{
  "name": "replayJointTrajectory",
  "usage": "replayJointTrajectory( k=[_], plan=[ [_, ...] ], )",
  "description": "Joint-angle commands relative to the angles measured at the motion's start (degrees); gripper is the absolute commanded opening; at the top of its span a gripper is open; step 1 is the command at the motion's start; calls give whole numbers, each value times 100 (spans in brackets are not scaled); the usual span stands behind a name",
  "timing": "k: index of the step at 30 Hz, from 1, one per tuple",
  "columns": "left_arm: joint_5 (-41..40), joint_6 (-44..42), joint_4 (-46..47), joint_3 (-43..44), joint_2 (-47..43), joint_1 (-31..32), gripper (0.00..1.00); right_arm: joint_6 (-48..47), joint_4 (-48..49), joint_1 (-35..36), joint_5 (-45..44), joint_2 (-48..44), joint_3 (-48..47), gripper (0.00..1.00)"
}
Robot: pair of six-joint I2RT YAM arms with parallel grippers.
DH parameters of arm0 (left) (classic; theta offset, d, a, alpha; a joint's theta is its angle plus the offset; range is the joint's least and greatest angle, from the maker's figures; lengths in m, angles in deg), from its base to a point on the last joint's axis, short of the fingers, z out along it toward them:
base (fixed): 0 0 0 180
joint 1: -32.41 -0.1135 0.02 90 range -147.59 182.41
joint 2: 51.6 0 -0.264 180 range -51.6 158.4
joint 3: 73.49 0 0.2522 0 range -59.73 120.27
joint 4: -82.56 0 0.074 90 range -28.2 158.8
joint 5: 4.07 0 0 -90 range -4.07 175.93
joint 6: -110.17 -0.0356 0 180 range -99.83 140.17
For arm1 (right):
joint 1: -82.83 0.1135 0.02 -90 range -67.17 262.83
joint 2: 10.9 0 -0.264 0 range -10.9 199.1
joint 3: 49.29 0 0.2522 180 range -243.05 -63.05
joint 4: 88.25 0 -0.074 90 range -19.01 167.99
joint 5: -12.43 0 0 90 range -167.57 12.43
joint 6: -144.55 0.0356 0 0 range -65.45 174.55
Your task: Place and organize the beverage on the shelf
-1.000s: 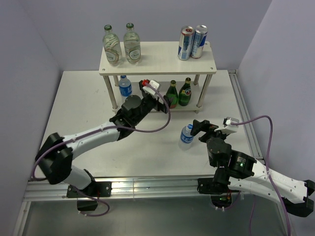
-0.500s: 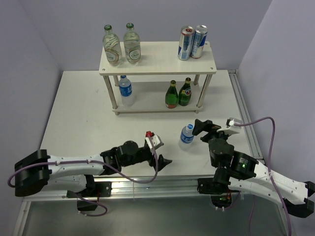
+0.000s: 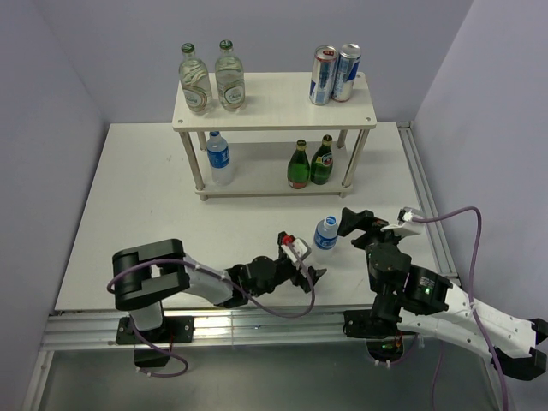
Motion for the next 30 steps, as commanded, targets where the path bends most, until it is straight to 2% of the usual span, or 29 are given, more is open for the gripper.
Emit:
replayJointTrajectory(
  k=[1, 8, 20, 21, 22, 23, 25, 26, 29, 30],
  plan=[
    [-599, -275, 822, 505, 191, 50, 98, 84, 47, 21, -154, -90, 38, 100],
    [-653, -591, 822, 1112, 797, 32, 99, 32, 144, 29, -101, -143, 73, 100],
    [-416, -635, 1015, 1877, 1571, -381, 97, 32, 197, 30, -48, -275, 134, 100],
    [-433, -653, 1067, 1999, 1676, -442, 82, 14, 223, 21, -39, -258, 143, 100],
    [-433, -653, 1068, 2000, 1677, -442, 82, 14, 223, 21, -39, -257, 143, 100],
    [-459, -653, 1077, 2035, 1712, -460, 66, 14, 206, 29, -48, -240, 126, 100],
    [-460, -662, 1147, 2027, 1730, -469, 53, 14, 205, 30, -39, -231, 126, 100],
    [-521, -670, 1121, 2044, 1721, -477, 2, 5, 214, 30, -39, -240, 126, 100],
    [-512, -688, 1006, 1939, 1555, -495, 0, -21, 276, 21, -13, -257, 143, 100],
    [-730, -688, 954, 1878, 1467, -495, 0, -47, 276, 21, -13, -249, 143, 100]
  ],
)
